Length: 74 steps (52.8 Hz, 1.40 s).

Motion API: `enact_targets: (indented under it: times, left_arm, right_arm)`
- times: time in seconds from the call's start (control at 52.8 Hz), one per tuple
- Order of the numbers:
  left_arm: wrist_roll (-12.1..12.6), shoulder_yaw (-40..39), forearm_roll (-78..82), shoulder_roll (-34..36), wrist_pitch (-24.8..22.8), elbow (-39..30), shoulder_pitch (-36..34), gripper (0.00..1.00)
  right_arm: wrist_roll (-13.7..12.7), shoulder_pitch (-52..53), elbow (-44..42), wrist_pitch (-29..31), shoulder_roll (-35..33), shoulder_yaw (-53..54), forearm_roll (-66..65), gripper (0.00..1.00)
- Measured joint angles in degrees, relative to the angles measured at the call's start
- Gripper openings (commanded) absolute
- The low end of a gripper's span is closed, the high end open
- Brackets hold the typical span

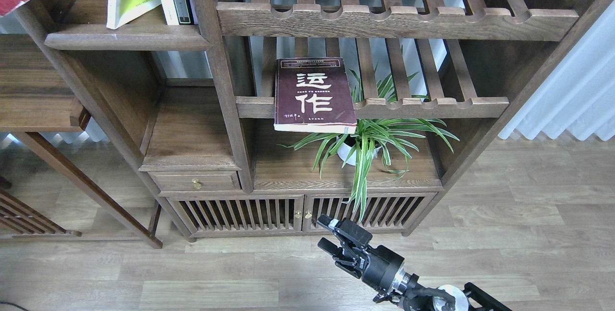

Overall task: Organize books on shelf
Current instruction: 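Set the red book onto the top shelf with the left gripper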

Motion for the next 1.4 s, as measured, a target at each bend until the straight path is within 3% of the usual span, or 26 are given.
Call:
enact_targets:
  times: [0.265, 0.682, 0.947, 1.117, 1.401]
  left_arm:
    - [0.1, 0.3, 5.3, -1.8, 0.0, 5.4, -3.5, 0.06]
    - [0.6, 7.8, 13.2, -15.5, 0.0, 17.7, -17.5, 0.06]
    - [-0.7, 7.0, 18.9, -21.8, 0.0, 25.4, -22.6, 0.06]
    - [-2.9, 6.9, 22.8, -25.4, 0.0, 30.7, -27.3, 0.06]
    - [-3.5, 7.5, 26.1, -32.0, 0.0, 36.9, -32.1, 0.06]
  right_arm:
    - [0.0, 0.0, 0.1, 0.0, 0.1, -0.1, 0.0, 0.99]
    - [0.0, 0.1, -0.1, 0.0, 0.3, -0.5, -0.2, 0.99]
    - [0.0, 0.1, -0.1, 0.0, 0.4, -0.4, -0.1, 0.99]
    - [0.0, 0.0, -0.1, 0.0, 0.7, -0.4, -0.1, 0.99]
    - [0.0, -0.6, 0.1, 0.0, 1.3, -0.4, -0.1, 0.99]
